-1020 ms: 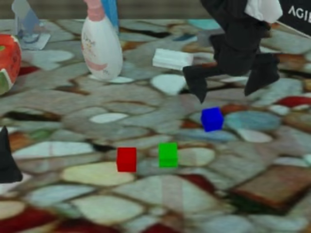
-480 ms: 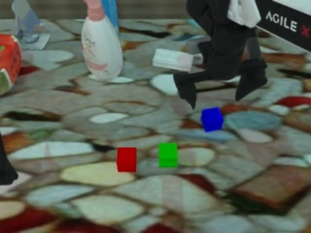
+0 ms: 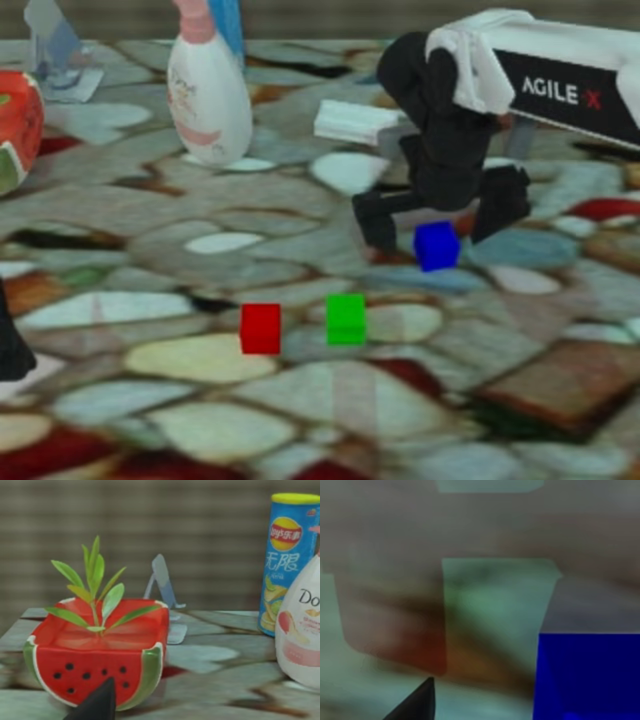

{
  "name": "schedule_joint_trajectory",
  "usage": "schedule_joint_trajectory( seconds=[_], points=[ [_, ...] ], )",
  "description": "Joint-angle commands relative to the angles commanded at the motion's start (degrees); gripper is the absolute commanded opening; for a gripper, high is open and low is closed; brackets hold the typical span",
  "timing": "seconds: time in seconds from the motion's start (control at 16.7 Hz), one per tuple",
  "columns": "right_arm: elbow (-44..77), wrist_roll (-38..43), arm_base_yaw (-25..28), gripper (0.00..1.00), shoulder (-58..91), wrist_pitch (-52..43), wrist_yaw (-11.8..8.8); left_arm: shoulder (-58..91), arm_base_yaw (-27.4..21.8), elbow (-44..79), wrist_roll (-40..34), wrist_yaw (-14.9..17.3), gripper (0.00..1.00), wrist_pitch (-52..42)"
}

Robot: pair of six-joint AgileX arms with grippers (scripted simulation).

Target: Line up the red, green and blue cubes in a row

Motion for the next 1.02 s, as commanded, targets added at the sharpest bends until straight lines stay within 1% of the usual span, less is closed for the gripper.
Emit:
schedule_joint_trajectory(
  seconds=[0.12, 0.36, 1.02],
  points=[
    [-1.7, 0.1, 0.1, 1.00, 0.6, 2.0, 0.0, 0.0, 0.0, 0.0, 0.0, 0.0, 1.00, 0.0],
    [-1.9, 0.1, 0.1, 1.00, 0.7, 2.1, 0.0, 0.0, 0.0, 0.0, 0.0, 0.0, 1.00, 0.0],
    [-1.9, 0.1, 0.1, 0.17, 0.7, 2.1, 0.0, 0.0, 0.0, 0.0, 0.0, 0.0, 1.00, 0.0]
  ],
)
